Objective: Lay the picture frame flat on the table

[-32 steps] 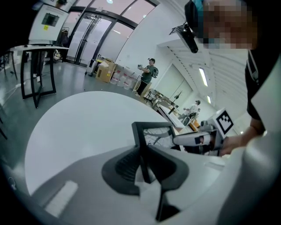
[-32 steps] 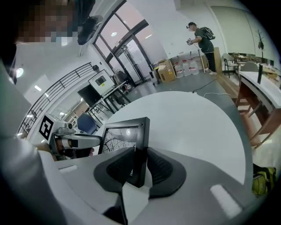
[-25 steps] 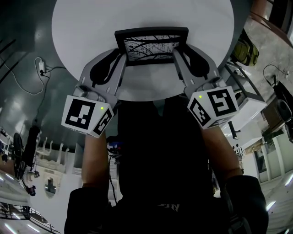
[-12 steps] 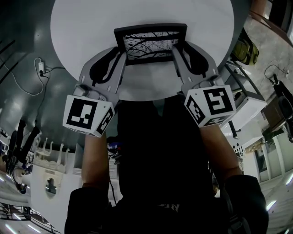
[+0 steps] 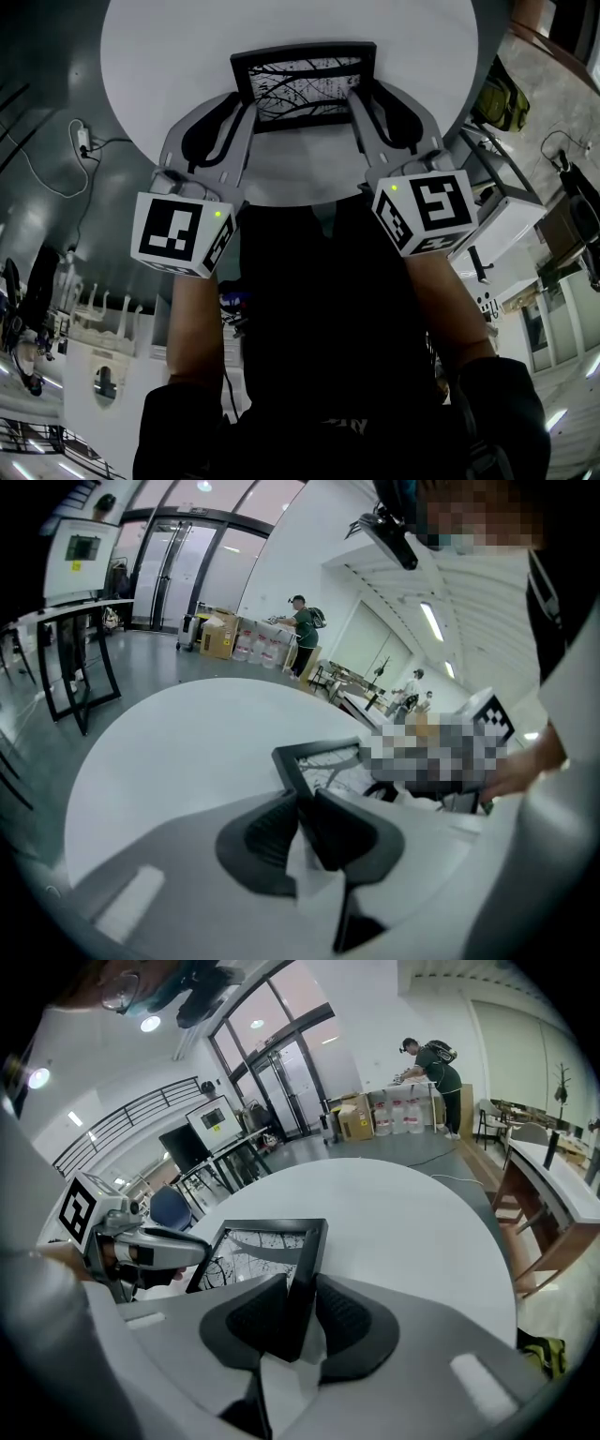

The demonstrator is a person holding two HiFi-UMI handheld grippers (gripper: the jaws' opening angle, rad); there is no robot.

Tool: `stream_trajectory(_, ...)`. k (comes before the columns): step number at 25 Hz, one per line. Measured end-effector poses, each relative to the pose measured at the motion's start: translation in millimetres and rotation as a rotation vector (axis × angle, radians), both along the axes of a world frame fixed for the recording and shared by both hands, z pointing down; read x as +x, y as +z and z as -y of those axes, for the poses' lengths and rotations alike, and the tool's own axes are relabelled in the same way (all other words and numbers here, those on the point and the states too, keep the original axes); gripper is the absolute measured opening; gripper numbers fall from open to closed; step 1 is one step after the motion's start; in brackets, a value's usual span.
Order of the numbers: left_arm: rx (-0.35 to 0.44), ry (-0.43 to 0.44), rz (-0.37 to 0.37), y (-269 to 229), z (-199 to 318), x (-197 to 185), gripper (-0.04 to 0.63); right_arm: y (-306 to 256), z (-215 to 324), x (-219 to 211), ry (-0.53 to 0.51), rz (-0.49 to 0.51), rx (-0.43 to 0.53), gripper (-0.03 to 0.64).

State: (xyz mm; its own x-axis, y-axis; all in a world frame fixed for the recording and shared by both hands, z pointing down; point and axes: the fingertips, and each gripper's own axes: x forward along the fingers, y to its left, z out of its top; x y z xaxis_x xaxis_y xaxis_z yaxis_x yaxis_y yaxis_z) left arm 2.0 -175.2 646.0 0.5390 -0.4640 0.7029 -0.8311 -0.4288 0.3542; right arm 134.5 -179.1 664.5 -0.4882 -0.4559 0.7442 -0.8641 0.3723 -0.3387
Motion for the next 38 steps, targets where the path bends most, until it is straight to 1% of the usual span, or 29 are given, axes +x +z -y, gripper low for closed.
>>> stream_trajectory(9, 0.009, 0.026, 0.046, 3.1, 0.1, -0.1, 0.061, 1.9, -0.3, -0.9, -0.004, -0.018, 0.006, 0.092)
stream_trajectory(22, -0.001, 0.036, 0.07, 6.6, -1.5, 0.0, 0.063, 3.4, -3.2, -1.9, -0.013, -0.055, 0.03, 0.092)
stream_trajectory(25, 0.003, 0.045, 0.076, 8.4, -1.9, 0.6, 0.064, 5.2, -3.6, -1.3, -0.011, -0.057, 0.03, 0.092)
stream_trajectory(29, 0.024, 0.074, 0.102, 7.2, -1.4, 1.5, 0.064, 4.9, -2.2, 0.1, -0.013, -0.06, 0.019, 0.095)
stream_trajectory(31, 0.034, 0.085, 0.094, 3.9, -1.3, 0.3, 0.076, 1.8, -1.2, -0.3, -0.021, -0.07, 0.026, 0.109)
stream_trajectory(32, 0.038, 0.082, 0.082, 1.2, -0.1, -0.7, 0.103, -0.6, -0.3, -1.0, -0.027, -0.074, 0.032, 0.113)
stream_trajectory(33, 0.043, 0.074, 0.07, -2.2, 1.9, -1.9, 0.109, -3.8, 1.0, -1.9, -0.031, -0.075, 0.038, 0.124)
stream_trajectory(38, 0.083, 0.056, 0.045, -28.7, 13.0, -9.5, 0.112, -30.7, 13.1, -8.7, -0.038, -0.073, 0.083, 0.137)
